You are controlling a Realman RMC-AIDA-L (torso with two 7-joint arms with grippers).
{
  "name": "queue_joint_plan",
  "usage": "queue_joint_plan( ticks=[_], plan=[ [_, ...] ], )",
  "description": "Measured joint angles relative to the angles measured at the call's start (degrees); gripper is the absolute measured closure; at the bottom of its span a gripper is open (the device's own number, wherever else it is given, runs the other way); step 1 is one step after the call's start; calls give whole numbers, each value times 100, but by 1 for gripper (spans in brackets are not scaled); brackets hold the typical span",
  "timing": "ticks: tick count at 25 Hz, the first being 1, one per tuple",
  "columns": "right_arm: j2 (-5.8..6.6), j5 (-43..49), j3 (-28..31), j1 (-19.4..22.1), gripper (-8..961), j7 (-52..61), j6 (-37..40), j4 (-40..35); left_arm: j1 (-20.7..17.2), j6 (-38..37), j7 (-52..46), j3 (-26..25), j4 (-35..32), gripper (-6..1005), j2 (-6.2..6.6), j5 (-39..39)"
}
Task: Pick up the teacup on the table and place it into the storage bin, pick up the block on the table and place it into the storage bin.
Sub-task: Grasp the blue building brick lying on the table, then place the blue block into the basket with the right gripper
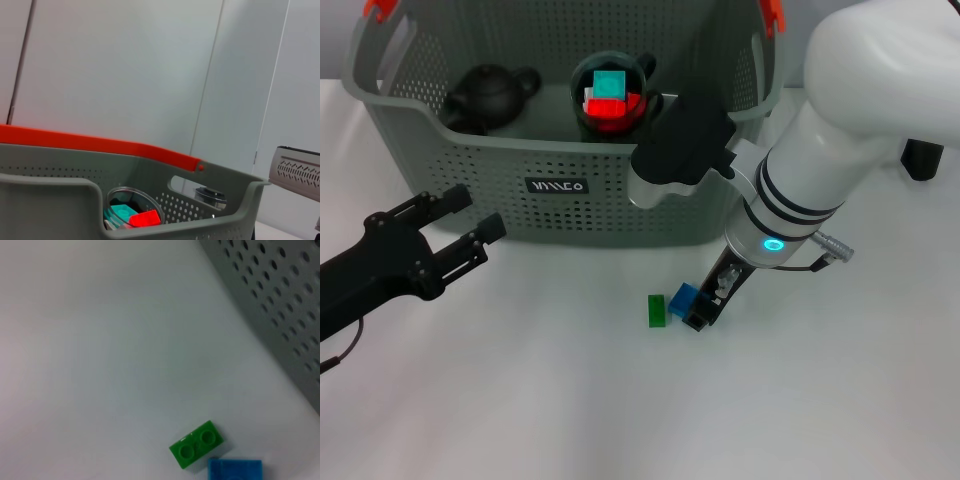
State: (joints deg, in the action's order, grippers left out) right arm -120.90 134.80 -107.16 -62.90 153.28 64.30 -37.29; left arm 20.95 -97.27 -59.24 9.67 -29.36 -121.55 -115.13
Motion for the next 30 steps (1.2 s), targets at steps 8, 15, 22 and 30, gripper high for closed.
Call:
queue_joint_plan(
  ticks=[8,15,22,30],
  plan=[
    [67,105,386,152,523,3,375,-429,-21,-3,0,-21,0,371,0,-3],
    [88,330,2137,1405,522,-646,2127,-2659,-31,4,0,-33,-5,371,0,-3],
    [93,-691,3565,2406,520,-1543,3657,-4451,64,20,-4,-18,-7,372,15,-1],
    [223,-2236,5523,2260,514,-1502,4106,-4811,138,24,-34,2,0,372,26,-13]
  ],
)
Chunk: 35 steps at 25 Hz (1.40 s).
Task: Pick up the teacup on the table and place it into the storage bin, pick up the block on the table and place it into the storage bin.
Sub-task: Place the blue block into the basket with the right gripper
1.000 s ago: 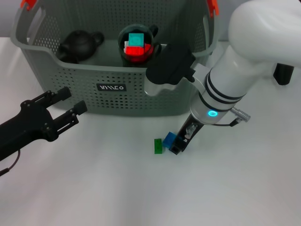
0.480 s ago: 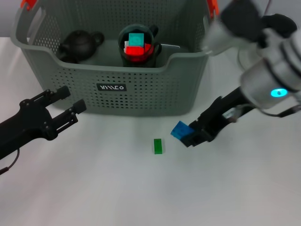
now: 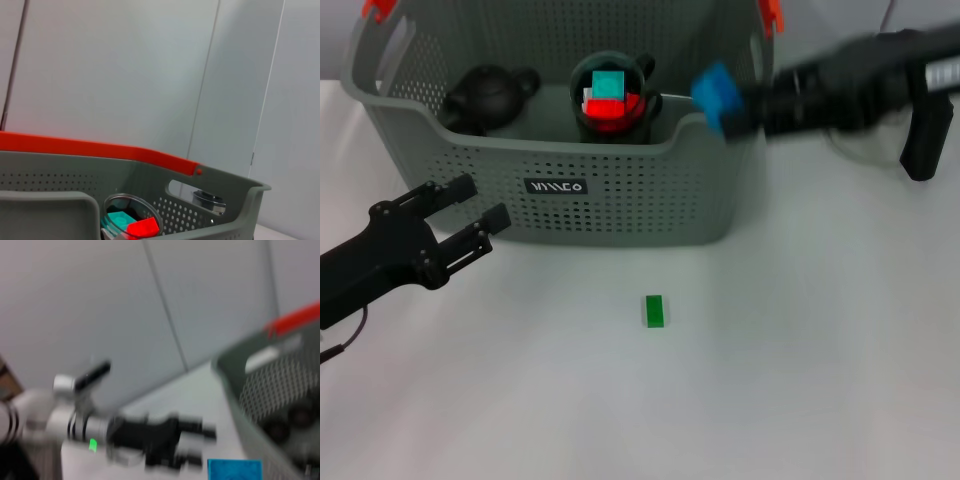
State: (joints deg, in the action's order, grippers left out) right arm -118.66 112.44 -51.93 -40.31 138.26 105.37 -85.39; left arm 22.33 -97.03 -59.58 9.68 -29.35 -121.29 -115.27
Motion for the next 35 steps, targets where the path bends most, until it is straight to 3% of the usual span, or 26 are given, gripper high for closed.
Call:
queue_joint_plan(
  ticks=[4,8,11,15,19,27,35],
  plan=[
    [101,479,49,-553,511,414,-528,-5,-1,-35,-10,-12,0,371,1,5],
    [136,1807,-159,-1464,508,899,-1128,228,-2,-60,-25,-21,-1,371,1,9],
    [53,2986,-501,-2152,506,1093,-1576,677,-1,-70,-32,-15,0,371,-10,10],
    [-149,4418,-996,-2986,503,1313,-2411,1696,3,-72,-33,-11,0,371,-24,13],
    [-159,4982,-1766,-3546,500,1722,-3457,3105,6,-85,-35,-21,0,371,-29,13],
    [-211,4775,-2415,-4188,494,1756,-4666,4841,-25,-82,-36,-32,0,372,-26,13],
    [-217,4409,-2846,-4205,488,1743,-4974,5118,-24,-42,-33,-27,2,372,-34,13]
  ],
)
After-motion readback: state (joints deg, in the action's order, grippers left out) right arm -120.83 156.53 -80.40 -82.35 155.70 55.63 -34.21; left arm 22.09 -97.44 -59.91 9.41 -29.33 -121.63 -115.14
